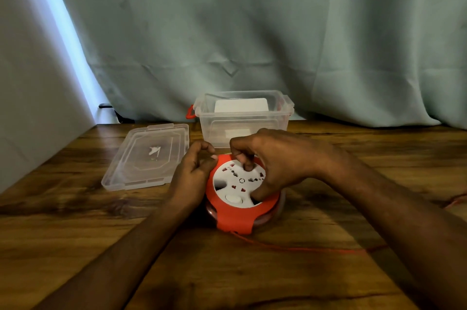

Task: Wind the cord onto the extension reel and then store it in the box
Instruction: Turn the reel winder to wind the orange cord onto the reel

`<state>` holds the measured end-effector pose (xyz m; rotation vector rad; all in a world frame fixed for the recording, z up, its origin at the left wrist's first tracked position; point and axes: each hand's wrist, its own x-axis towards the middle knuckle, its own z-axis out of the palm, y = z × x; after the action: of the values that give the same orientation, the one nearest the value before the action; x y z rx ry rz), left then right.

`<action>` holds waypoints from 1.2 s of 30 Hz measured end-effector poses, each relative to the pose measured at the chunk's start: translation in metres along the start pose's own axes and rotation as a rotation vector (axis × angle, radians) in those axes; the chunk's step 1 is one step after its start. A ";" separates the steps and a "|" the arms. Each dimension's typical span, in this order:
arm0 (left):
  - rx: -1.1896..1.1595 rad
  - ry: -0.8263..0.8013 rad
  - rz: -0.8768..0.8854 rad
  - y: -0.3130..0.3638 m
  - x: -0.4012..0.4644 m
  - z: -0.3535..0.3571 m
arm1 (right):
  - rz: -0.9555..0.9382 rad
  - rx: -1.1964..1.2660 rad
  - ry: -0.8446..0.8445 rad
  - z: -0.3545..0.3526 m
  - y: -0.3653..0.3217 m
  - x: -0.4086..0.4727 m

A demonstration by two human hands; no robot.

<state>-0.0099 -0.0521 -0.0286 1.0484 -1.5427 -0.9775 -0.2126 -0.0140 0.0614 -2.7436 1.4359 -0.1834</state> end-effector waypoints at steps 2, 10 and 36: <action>0.056 0.027 0.040 0.003 -0.005 0.006 | 0.017 -0.046 0.027 0.003 0.001 0.001; 0.091 0.125 -0.075 0.008 -0.002 0.007 | 0.056 0.008 0.088 0.004 0.009 0.000; 0.050 0.034 -0.142 0.011 -0.004 0.006 | 0.157 -0.034 0.156 0.026 -0.016 0.010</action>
<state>-0.0168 -0.0446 -0.0203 1.2168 -1.4874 -1.0171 -0.1912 -0.0134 0.0375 -2.6791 1.7004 -0.3780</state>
